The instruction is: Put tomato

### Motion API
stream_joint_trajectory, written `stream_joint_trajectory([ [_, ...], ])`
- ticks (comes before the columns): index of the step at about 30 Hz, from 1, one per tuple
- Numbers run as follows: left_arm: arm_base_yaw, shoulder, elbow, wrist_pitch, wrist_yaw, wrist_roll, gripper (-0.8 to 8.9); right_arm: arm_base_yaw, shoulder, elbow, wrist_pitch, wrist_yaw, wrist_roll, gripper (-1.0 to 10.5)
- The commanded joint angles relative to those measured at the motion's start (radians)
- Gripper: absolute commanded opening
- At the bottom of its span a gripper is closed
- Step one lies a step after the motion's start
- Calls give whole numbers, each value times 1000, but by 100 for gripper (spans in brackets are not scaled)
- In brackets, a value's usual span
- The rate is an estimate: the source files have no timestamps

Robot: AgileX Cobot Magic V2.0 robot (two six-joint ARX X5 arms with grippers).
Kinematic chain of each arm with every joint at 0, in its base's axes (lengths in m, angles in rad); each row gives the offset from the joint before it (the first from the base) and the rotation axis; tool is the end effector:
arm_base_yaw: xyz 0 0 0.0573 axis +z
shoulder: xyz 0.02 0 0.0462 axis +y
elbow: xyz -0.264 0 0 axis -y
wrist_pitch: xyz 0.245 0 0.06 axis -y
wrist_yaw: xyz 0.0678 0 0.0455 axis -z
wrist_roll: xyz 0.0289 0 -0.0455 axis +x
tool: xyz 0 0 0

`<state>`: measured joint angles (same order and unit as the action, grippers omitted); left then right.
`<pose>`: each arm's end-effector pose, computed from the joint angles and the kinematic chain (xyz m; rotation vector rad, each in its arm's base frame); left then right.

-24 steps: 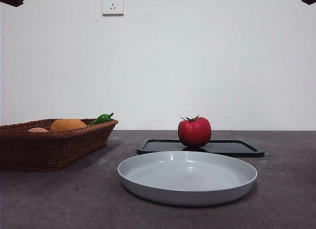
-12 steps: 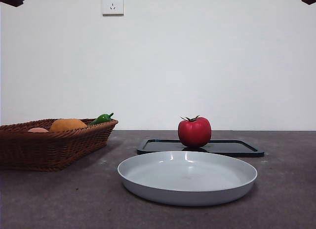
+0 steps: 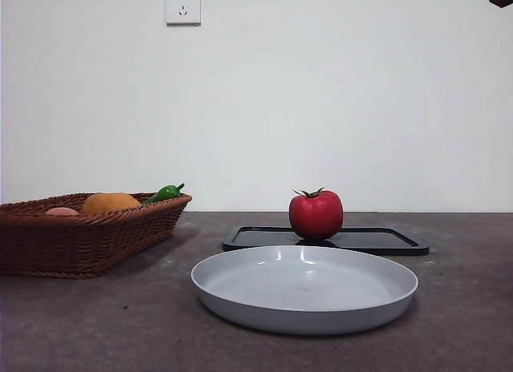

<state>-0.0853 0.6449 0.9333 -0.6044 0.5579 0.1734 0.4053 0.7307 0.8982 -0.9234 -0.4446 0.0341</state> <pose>0.1129 -0.0250 0.3607 0.0908 0.2562 -0.6625 0.1084 0.0600 0.3153 0.0457 0.7918 0.7948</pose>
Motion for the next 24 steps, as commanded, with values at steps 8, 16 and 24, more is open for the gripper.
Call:
stream_joint_trajectory([
  [8,134,-246,-262,460,-321,46,8,5,6,7,10,-1,7,8],
  [16,137,-426,-558,600,-424,26,8,6,6,7,10,-1,7,8],
  [24,137,-538,-765,625,-441,-7,8,5,6,7,10,-1,7,8],
])
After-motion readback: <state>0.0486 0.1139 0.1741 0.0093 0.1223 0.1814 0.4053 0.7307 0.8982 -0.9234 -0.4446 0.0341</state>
